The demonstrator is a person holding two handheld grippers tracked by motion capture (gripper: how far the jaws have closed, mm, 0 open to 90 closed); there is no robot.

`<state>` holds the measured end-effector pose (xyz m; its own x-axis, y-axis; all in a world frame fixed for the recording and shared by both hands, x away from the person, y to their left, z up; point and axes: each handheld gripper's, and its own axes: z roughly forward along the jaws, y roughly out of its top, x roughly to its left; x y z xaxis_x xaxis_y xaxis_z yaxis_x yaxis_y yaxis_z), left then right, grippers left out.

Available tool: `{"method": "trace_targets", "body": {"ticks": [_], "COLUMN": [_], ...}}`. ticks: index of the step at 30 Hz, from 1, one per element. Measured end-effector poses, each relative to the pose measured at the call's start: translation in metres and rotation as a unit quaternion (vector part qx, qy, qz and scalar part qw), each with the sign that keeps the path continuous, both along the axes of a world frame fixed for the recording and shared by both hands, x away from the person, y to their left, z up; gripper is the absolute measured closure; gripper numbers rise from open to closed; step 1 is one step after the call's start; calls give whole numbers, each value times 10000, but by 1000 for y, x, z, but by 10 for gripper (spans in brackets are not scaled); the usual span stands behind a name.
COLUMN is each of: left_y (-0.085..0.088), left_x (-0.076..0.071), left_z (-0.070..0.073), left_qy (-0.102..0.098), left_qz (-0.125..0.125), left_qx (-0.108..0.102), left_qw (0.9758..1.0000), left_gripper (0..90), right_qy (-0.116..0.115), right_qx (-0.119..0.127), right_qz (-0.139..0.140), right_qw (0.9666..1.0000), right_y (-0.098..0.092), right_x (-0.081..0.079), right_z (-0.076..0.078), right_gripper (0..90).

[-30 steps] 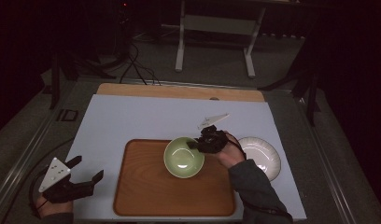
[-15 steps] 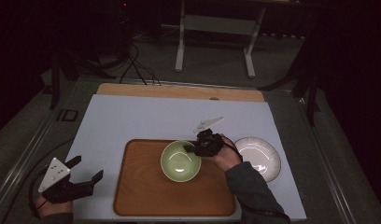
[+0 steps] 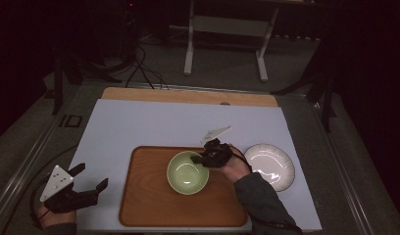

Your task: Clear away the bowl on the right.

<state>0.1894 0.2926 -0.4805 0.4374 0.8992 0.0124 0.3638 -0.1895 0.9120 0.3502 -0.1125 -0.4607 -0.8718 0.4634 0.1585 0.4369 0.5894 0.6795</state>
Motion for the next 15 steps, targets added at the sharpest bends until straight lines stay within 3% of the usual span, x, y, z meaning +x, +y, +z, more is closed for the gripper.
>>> {"method": "trace_targets", "body": {"ticks": [15], "left_y": [-1], "left_x": [0], "left_z": [0], "left_qy": [-8], "left_qz": [10], "left_qx": [8], "left_qw": [10000], "left_gripper": [103], "right_qy": [80], "right_qx": [-68], "right_qz": [65], "right_qw": [9999], "right_y": [2], "right_x": [-5], "right_z": [-10], "right_gripper": [825]}}
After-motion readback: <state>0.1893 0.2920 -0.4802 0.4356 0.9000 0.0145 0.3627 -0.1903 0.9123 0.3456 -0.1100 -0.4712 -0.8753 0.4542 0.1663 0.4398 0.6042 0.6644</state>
